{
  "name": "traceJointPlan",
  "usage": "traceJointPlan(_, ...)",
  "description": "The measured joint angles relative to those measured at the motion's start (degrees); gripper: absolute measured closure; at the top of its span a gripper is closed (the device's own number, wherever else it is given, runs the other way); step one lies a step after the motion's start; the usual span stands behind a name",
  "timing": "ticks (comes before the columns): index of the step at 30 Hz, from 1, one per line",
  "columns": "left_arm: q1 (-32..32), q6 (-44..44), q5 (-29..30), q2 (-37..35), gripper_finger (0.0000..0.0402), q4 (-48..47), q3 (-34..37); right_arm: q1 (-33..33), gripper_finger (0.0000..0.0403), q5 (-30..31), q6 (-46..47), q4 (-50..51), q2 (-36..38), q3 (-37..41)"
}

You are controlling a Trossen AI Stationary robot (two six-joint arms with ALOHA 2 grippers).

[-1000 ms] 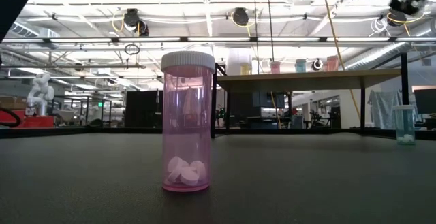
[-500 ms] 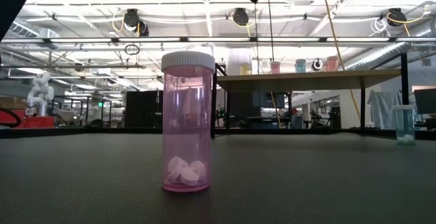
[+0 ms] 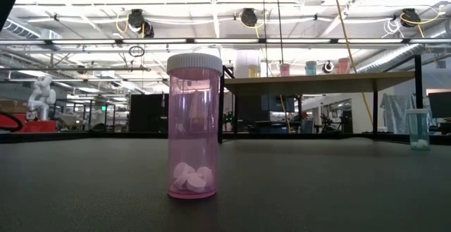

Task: Pick and place medicine bottles onto shelf by color
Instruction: Put the yellow pill bottle on the shelf aligned with the other yellow pill bottles

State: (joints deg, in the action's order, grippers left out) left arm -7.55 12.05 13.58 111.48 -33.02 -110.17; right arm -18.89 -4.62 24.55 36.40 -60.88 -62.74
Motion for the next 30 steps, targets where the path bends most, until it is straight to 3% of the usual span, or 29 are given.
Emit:
traceJointPlan(8, -0.66, 6.51, -1.57, 0.58, 0.0064, -7.04, 0.05, -12.55, 0.0239, 4.91, 22.53, -0.37, -4.59, 7.52)
traceJointPlan(16, -0.85, -0.07, -1.75, 0.63, 0.0064, -4.06, 5.08, -27.42, 0.0241, 9.62, 43.07, 0.40, -10.23, 8.79)
traceJointPlan(19, -0.90, -0.10, -4.32, 0.63, 0.0064, -0.88, 8.05, -31.54, 0.0241, 10.54, 49.92, 0.50, -10.76, 8.81)
traceJointPlan(24, -2.18, 2.74, -7.16, 0.63, 0.0064, 8.51, 13.39, -36.25, 0.0241, 10.49, 54.36, 6.70, -10.85, 8.79)
traceJointPlan(30, -4.39, 3.12, -7.32, 0.63, 0.0064, 19.93, 18.84, -39.73, 0.0232, 10.71, 49.51, 13.53, -10.85, 8.79)
